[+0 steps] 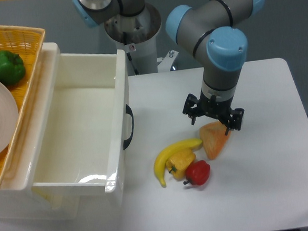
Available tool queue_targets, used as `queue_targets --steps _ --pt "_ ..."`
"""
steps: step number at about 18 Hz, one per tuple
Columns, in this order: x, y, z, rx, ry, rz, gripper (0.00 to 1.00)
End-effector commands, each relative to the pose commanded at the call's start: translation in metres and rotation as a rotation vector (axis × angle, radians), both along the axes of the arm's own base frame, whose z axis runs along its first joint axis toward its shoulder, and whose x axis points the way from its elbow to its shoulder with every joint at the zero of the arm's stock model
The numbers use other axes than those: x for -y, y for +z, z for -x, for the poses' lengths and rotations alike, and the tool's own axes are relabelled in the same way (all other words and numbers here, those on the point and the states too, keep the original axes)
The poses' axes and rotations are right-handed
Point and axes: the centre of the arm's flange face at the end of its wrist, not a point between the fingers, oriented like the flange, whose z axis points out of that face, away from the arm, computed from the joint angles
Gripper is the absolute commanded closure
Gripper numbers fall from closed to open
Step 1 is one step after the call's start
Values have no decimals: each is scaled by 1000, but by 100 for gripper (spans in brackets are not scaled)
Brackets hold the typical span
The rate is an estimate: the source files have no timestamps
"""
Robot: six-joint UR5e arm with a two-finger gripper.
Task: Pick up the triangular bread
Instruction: 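Move the open gripper down over the orange triangular bread wedge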
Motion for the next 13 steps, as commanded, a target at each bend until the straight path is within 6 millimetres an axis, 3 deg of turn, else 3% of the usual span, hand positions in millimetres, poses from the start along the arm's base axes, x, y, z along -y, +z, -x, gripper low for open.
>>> queue_targets --steps 4,7,13 --pt "1 -18 8 18 2 13 0" --pt "14 -58 32 69 -67 40 0" --pt "33 -79 39 113 -52 55 0"
